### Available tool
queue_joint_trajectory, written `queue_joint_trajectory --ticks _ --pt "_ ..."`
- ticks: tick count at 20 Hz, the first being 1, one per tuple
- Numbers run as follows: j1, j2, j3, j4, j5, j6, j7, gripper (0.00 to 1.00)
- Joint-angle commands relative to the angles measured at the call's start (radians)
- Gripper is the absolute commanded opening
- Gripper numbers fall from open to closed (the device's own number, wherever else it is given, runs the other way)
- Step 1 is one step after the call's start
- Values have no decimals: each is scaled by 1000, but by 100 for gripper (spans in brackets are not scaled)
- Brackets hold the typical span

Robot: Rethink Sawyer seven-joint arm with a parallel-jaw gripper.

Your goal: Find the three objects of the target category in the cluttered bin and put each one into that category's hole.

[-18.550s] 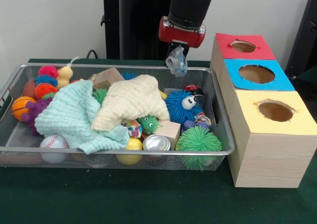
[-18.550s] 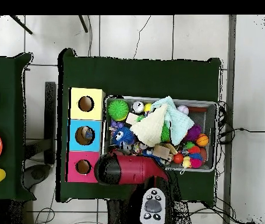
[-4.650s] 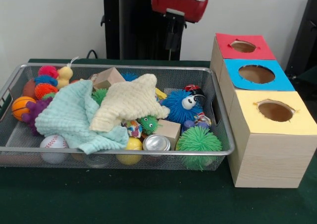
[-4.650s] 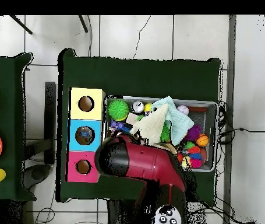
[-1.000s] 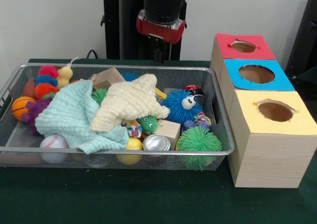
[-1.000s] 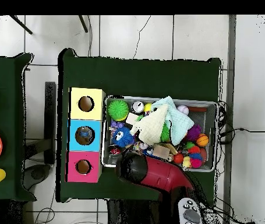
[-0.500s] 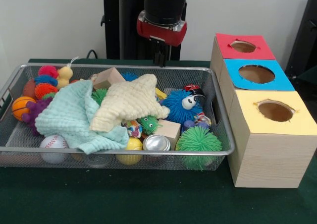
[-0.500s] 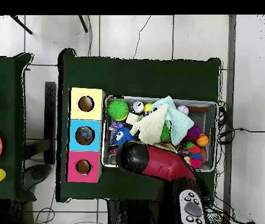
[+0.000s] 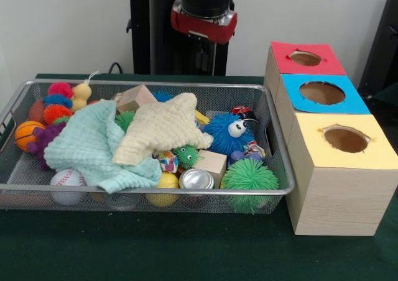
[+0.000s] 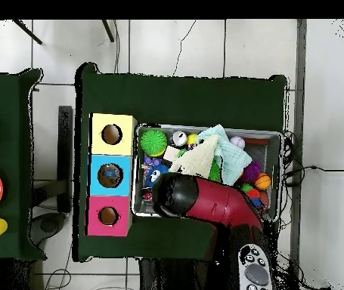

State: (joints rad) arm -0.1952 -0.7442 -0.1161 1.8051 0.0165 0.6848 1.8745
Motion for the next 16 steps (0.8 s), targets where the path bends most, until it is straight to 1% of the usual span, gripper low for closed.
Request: queue_joint_trajectory --ticks 1,7,8,9,11,14,15,16 --pt "1 -65 22 -131 -11 223 73 0" --pt "-29 2 52 -234 -33 273 41 0" --pt "-28 3 52 -235 -35 275 40 0" --pt "-27 -3 49 -228 -40 273 36 0" --pt "-18 -32 37 -186 -49 251 32 0" --pt "-15 -85 17 -83 -62 205 16 0" --pt "-21 -94 12 -59 -68 207 5 0" --pt "-25 -108 9 -29 -73 188 -7 0"
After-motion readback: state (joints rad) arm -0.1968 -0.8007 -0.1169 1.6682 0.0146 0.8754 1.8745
